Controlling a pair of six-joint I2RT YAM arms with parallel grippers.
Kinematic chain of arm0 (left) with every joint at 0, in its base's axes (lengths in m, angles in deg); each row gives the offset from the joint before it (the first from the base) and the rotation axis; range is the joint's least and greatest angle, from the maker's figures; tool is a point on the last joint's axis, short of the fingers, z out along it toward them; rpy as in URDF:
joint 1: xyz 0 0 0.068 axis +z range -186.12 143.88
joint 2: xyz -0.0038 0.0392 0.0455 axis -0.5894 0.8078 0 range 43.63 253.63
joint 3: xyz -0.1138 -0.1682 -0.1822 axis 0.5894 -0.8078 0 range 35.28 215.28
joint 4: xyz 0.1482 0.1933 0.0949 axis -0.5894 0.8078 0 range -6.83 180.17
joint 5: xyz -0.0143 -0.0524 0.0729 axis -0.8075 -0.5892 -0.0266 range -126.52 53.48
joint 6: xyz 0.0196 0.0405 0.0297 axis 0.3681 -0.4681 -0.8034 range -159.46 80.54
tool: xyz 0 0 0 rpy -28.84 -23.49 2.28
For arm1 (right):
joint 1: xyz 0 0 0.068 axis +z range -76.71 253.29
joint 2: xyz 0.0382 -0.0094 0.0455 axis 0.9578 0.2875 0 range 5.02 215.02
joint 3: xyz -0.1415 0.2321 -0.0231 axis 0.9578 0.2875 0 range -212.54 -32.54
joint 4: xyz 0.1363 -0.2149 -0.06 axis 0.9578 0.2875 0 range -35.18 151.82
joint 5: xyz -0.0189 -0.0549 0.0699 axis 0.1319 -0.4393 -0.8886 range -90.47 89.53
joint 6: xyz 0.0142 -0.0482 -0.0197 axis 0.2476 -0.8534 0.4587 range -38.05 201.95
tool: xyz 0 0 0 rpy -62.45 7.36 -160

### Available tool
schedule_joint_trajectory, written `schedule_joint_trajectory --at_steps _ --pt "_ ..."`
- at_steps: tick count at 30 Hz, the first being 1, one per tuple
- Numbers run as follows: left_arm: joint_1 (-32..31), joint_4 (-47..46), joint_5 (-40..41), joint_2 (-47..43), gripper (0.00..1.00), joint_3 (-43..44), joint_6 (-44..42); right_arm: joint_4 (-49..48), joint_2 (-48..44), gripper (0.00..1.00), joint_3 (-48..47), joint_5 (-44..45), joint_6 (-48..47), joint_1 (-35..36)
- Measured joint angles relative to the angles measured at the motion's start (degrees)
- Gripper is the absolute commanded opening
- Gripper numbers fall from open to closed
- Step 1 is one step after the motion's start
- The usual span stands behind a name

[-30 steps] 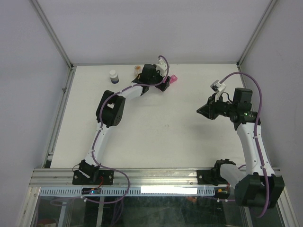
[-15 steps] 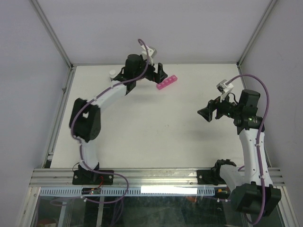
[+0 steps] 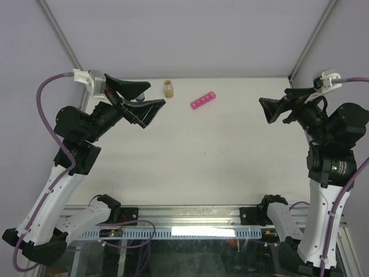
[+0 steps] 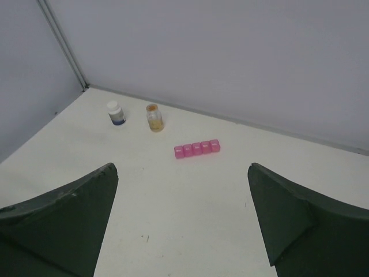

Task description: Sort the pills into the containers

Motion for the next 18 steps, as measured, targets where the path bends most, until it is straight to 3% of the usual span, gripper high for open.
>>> schedule_joint_trajectory --at_steps 7,18 --pt "0.00 8.92 0.61 -5.55 0.99 0.87 0.68 1.42 0.07 0.99 -5.60 3.10 4.44 0.00" --pt "0.00 15.93 1.07 -6.01 0.99 1.42 0.59 2.05 2.82 0.99 -6.47 -0.87 7.43 -0.04"
